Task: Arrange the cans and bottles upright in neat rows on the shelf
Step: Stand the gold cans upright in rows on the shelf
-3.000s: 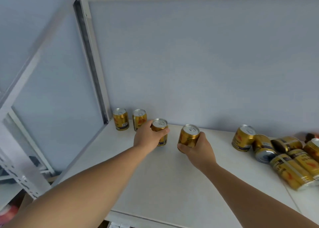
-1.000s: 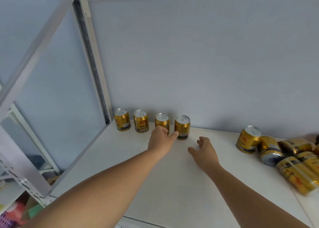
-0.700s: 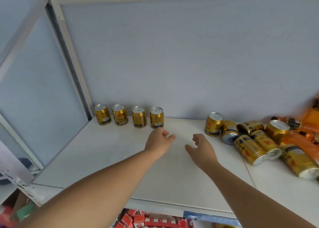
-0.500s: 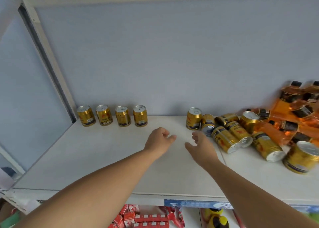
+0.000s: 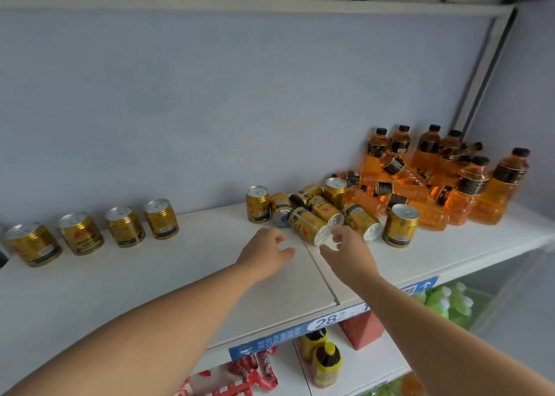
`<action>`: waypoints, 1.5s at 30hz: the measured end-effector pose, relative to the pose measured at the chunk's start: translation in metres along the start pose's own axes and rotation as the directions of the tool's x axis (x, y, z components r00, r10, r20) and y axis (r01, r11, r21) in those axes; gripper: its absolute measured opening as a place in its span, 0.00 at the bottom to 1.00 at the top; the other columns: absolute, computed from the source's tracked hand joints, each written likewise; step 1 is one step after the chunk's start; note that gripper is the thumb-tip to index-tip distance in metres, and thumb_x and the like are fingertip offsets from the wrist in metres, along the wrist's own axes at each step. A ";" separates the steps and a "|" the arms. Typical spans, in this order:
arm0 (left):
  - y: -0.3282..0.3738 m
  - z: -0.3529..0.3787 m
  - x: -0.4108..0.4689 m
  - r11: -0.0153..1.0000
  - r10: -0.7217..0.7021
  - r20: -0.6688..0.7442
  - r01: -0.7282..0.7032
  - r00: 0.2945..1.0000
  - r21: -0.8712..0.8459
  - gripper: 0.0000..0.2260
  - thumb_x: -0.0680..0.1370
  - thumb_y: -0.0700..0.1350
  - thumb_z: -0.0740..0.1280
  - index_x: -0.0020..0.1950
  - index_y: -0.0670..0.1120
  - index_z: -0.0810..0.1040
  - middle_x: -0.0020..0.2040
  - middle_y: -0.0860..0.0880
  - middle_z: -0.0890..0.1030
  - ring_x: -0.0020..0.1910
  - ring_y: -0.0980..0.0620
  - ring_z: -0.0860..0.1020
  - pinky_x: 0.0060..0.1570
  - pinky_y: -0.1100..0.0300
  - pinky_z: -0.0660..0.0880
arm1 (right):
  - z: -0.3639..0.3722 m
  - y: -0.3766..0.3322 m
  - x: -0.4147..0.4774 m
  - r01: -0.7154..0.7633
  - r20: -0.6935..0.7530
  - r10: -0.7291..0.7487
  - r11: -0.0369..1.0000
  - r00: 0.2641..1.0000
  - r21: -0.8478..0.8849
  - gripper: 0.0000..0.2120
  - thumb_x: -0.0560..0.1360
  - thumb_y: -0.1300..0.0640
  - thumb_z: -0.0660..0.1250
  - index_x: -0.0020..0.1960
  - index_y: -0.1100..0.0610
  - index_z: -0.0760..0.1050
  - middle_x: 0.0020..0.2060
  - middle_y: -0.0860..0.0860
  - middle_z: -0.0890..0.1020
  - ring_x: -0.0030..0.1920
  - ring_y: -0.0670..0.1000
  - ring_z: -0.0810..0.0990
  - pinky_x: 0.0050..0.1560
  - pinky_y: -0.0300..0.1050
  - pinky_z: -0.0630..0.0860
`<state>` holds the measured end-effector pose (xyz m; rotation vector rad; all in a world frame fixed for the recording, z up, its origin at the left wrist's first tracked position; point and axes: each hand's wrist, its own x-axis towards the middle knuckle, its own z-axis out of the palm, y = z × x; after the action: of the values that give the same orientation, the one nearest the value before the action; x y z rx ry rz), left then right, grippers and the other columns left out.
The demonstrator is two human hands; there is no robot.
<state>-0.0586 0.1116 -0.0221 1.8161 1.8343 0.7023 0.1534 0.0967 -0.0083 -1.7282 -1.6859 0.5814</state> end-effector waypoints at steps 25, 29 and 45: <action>0.102 0.085 0.034 0.994 0.103 0.015 -0.102 0.995 -0.033 0.25 0.73 0.58 0.75 0.66 0.49 0.76 0.60 0.52 0.78 0.58 0.53 0.77 0.56 0.56 0.74 | -0.107 0.119 0.026 -0.184 -0.117 0.185 0.983 0.976 0.017 0.26 0.72 0.47 0.72 0.65 0.57 0.72 0.57 0.54 0.79 0.50 0.53 0.77 0.43 0.46 0.70; 0.119 0.100 0.042 0.974 0.191 0.016 -0.191 0.982 0.120 0.29 0.73 0.58 0.76 0.70 0.51 0.71 0.63 0.51 0.76 0.61 0.51 0.77 0.57 0.52 0.77 | -0.113 0.145 0.047 -0.201 -0.047 0.205 0.977 0.978 0.073 0.35 0.71 0.44 0.75 0.71 0.56 0.67 0.64 0.54 0.76 0.57 0.53 0.77 0.46 0.44 0.71; 0.157 0.121 0.074 0.602 0.438 0.209 -0.457 0.875 0.655 0.36 0.76 0.35 0.67 0.80 0.56 0.60 0.83 0.50 0.56 0.81 0.46 0.53 0.74 0.43 0.65 | -0.097 0.174 0.094 -0.066 0.095 0.049 0.981 0.994 0.185 0.45 0.61 0.41 0.79 0.72 0.49 0.64 0.63 0.50 0.78 0.63 0.56 0.75 0.61 0.60 0.76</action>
<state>0.1375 0.1890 -0.0108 2.8287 1.7475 0.1036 0.3511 0.1817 -0.0533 -1.6410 -1.5897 0.8294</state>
